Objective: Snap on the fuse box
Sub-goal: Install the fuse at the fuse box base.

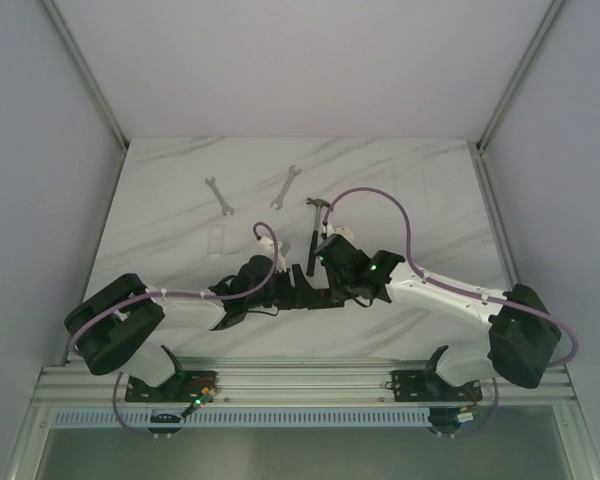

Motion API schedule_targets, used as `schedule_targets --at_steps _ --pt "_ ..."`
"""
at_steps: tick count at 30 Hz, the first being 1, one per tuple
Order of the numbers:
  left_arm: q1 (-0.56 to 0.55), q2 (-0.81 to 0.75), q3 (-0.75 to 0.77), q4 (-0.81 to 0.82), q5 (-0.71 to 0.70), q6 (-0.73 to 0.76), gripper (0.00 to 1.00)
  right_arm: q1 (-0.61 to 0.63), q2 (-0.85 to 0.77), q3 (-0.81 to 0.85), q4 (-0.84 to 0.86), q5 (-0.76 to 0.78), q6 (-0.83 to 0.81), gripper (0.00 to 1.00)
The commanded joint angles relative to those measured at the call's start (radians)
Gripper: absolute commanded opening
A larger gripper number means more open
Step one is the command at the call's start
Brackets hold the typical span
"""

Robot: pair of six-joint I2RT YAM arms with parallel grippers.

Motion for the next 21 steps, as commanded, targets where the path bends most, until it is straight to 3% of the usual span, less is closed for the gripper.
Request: schedule_targets --at_steps 1,10,21 --pt "-0.018 0.04 0.004 0.096 0.018 -0.044 0.66 0.005 0.011 0.028 -0.031 0.071 -0.013 0.0" --pt "-0.058 0.102 0.011 0.172 0.019 -0.104 0.66 0.005 0.015 0.027 -0.037 0.085 -0.046 0.0" --pt "-0.058 0.031 -0.015 0.151 -0.02 -0.094 0.72 0.005 0.032 -0.005 0.005 0.098 -0.117 0.0"
